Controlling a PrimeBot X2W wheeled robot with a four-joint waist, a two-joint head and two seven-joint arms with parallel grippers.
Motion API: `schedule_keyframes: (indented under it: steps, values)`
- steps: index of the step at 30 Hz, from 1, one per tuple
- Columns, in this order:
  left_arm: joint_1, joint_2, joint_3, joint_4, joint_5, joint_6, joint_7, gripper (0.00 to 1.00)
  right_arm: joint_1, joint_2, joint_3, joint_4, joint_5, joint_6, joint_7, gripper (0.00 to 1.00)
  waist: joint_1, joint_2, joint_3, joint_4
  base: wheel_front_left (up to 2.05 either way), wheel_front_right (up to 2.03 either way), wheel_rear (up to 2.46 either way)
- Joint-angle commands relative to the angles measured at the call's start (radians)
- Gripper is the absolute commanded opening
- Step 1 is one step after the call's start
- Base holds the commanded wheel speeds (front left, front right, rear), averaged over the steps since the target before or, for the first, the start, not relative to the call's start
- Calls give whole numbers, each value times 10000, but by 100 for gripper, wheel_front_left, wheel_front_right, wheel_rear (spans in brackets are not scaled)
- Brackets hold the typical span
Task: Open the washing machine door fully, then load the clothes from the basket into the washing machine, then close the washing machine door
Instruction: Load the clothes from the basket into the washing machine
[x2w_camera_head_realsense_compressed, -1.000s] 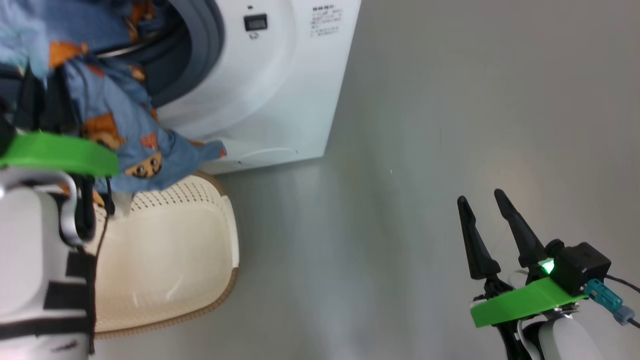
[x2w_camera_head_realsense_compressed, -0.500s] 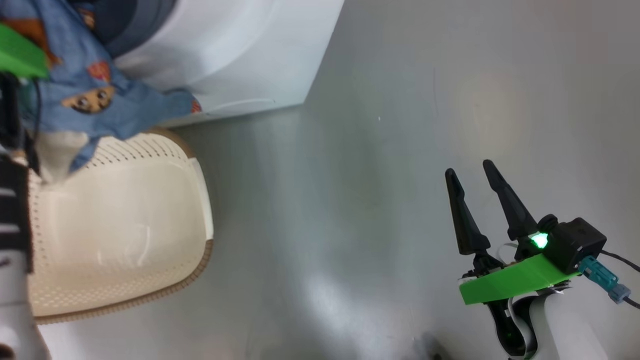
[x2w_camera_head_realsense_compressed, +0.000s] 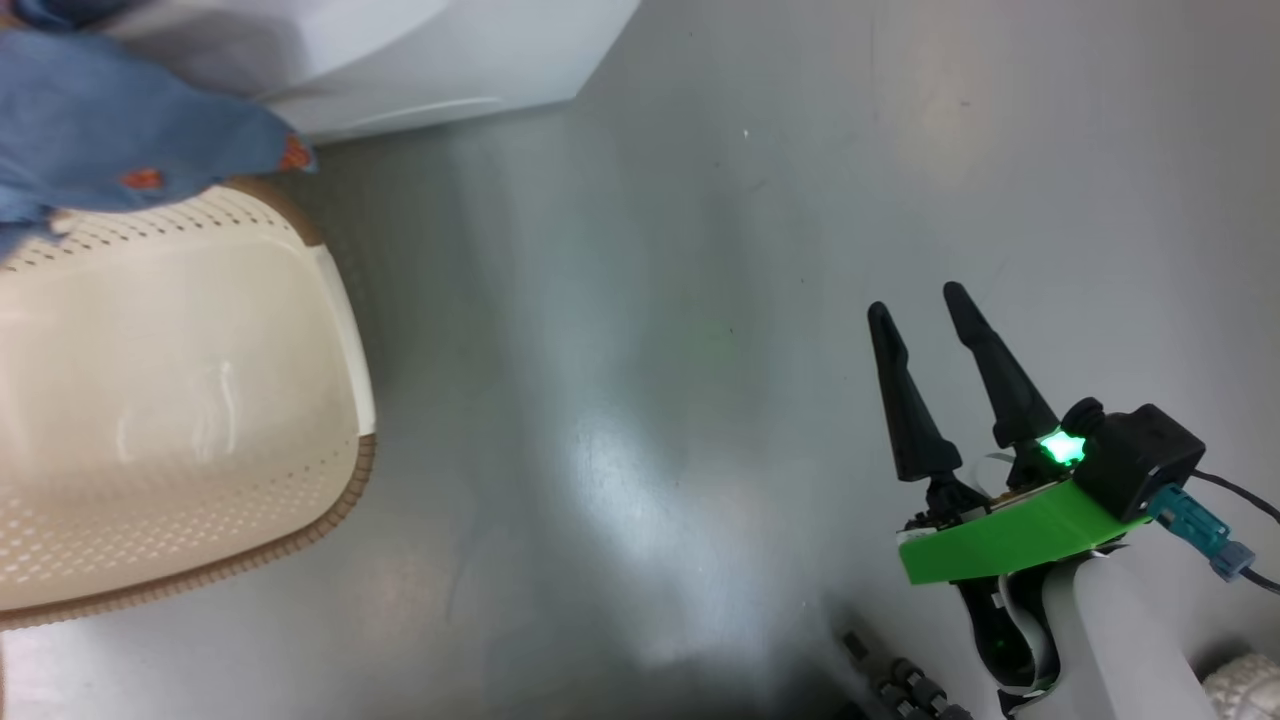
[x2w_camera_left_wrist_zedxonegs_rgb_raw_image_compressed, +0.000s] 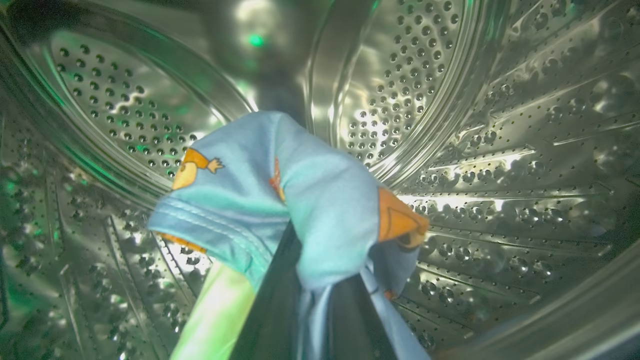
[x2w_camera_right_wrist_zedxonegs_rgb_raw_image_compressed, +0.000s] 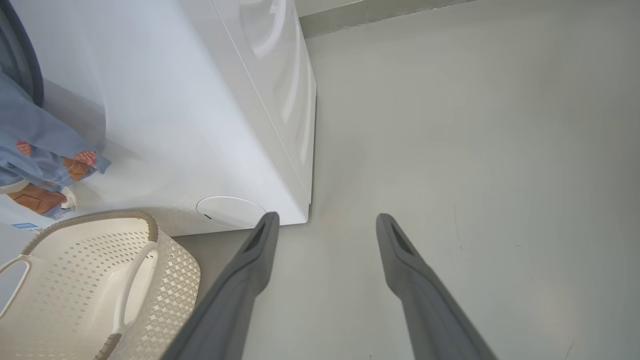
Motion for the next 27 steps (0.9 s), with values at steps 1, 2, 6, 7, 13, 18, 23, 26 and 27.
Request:
schedule_keyframes:
  steps: [1, 2, 6, 7, 13, 18, 23, 26, 27]
  values:
    - [-251, 570, 54, -225, 148, 72, -135, 0, 186, 34, 280, -228, 110, 29, -48, 100, 0, 0, 273, -164, 0, 0, 0]
    - [-395, 621, 12, -196, 244, 124, -271, 0, 186, 34, 324, -222, 130, 29, -48, 100, 0, 0, 302, -187, 0, 0, 0]
    - [-925, 777, -91, -343, 614, 413, -572, 0, 154, 34, 449, -221, 200, 29, -48, 100, 0, 0, 445, -295, 0, 0, 0]
    - [-1033, 828, -129, -447, 737, 491, -596, 0, 144, 34, 472, -220, 218, 29, -48, 100, 0, 0, 474, -320, 0, 0, 0]
    - [-985, 887, -45, -1966, 1107, 668, -613, 0, 21, 35, 604, -154, 318, 29, -48, 100, 0, 0, 618, -442, 0, 0, 0]
    - [-628, 703, 23, -1321, 944, 577, -615, 100, -16, 35, 599, -87, 316, 29, -48, 100, 0, 0, 551, -350, 0, 0, 0]
    - [-503, 530, 38, -753, 841, 548, -615, 100, -59, 35, 553, -47, 284, 29, -48, 100, 0, 0, 414, -188, 0, 0, 0]
    - [-417, 400, 45, -601, 764, 545, -616, 100, -49, 35, 493, -37, 254, 29, -48, 100, 0, 0, 328, -59, 0, 0, 0]
    - [-380, 358, 50, -526, 730, 545, -616, 100, -51, 35, 479, -35, 242, 29, -48, 100, 0, 0, 304, -15, 0, 0, 0]
